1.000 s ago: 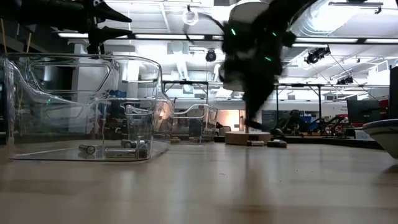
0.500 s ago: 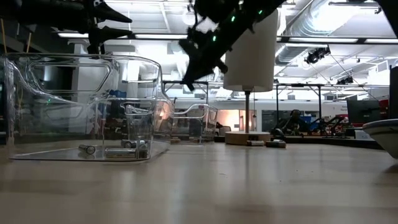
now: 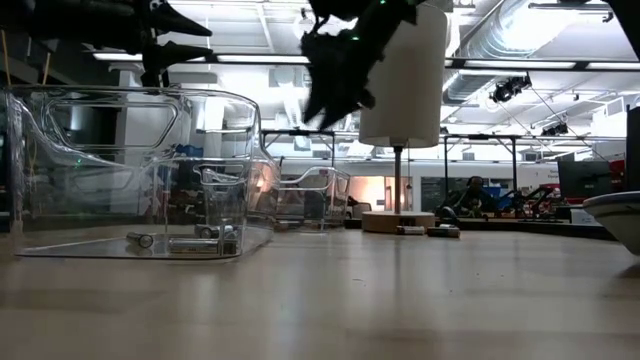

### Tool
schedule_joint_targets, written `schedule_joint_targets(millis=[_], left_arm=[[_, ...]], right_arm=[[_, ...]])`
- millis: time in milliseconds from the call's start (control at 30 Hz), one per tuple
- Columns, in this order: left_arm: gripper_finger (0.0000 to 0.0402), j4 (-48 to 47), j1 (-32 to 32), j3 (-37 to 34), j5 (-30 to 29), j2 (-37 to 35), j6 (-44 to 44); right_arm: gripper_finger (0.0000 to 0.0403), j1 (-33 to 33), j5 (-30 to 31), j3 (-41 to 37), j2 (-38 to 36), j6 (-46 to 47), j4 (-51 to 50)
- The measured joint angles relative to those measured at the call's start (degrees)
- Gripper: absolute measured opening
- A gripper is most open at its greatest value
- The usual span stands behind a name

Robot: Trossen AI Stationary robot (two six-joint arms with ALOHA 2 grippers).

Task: Sort batteries
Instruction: Put the black battery into the top transparent bin

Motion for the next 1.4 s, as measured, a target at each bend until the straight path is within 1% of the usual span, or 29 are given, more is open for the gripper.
schedule_joint_targets(millis=[33, 100, 167, 233, 367, 467, 533, 567, 700, 833, 1000, 1100, 1167, 1200, 1233, 1300, 1333, 1367, 1400], left_arm=[[0.0106, 0.0, 0.0, 0.0, 0.0, 0.0, 0.0], [0.0106, 0.0, 0.0, 0.0, 0.0, 0.0, 0.2], [0.0106, 0.0, 0.0, 0.0, 0.0, 0.0, 0.8], [0.0106, 0.0, 0.0, 0.0, 0.0, 0.0, 0.8], [0.0106, 0.0, 0.0, 0.0, 0.1, 0.0, 0.6], [0.0106, 0.0, 0.0, 0.0, 0.1, 0.0, 0.6], [0.0106, 0.0, 0.0, 0.0, 0.2, 0.0, 0.6], [0.0106, 0.0, 0.0, 0.0, 0.2, 0.0, 0.6], [0.0106, 0.0, 0.0, 0.0, 0.2, 0.0, 0.4], [0.0106, -0.1, 0.0, 0.0, 0.2, 0.0, 0.4], [0.0106, -0.5, 0.0, 0.0, 0.2, 0.0, 0.4], [0.0106, -0.8, 0.0, 0.0, 0.2, 0.0, 0.4], [0.0106, -0.9, 0.0, 0.0, 0.2, 0.0, 0.4], [0.0106, -0.9, 0.0, 0.0, 0.1, 0.0, 0.4], [0.0106, -0.9, 0.0, 0.0, 0.2, 0.0, 0.3], [0.0106, -0.9, 0.0, 0.0, 0.1, 0.0, -0.5], [0.0106, -0.9, 0.0, 0.0, 0.2, 0.0, -0.5], [0.0106, -0.9, 0.0, 0.0, 0.2, 0.0, -0.5], [0.0106, -0.9, 0.0, 0.0, 0.1, 0.0, -0.6]], right_arm=[[0.0226, 1.1, -1.6, -0.7, 0.0, -0.4, -4.3], [0.0226, 3.5, -2.0, -3.7, 0.1, -1.0, -12.0], [0.0223, 5.0, -1.9, -8.6, -0.5, -1.3, -15.8], [0.0217, 5.3, -1.6, -14.8, -2.1, -0.1, -17.5], [0.0201, 2.1, -1.5, -26.2, -7.6, 5.7, -13.4], [0.0188, -1.8, 2.2, -31.4, -11.2, 9.0, -8.8], [0.0181, -4.3, 5.4, -33.2, -12.5, 9.6, -7.2], [0.0179, -5.4, 5.9, -33.7, -12.6, 9.6, -6.2], [0.0177, -9.2, 5.9, -35.1, -12.0, 7.6, -1.0], [0.0177, -11.5, 5.7, -36.8, -11.0, 6.3, 4.3], [0.0177, -12.7, 6.7, -39.3, -9.6, 6.1, 4.7], [0.0175, -12.7, 4.2, -41.2, -9.7, 6.6, 5.4], [0.0159, -12.3, 1.1, -42.2, -9.9, 9.2, 5.8], [0.0142, -11.7, 0.0, -42.6, -9.9, 10.1, 5.8], [0.0118, -10.6, -0.5, -42.7, -9.9, 10.4, 5.8], [0.0055, -7.9, -1.2, -42.5, -9.9, 11.3, 5.6], [0.0032, -6.6, -2.3, -42.1, -9.9, 11.8, 6.1], [0.0023, -5.2, -4.1, -41.5, -9.8, 12.7, 6.2], [0.0025, -3.8, -6.4, -40.5, -9.6, 13.9, 7.0]])
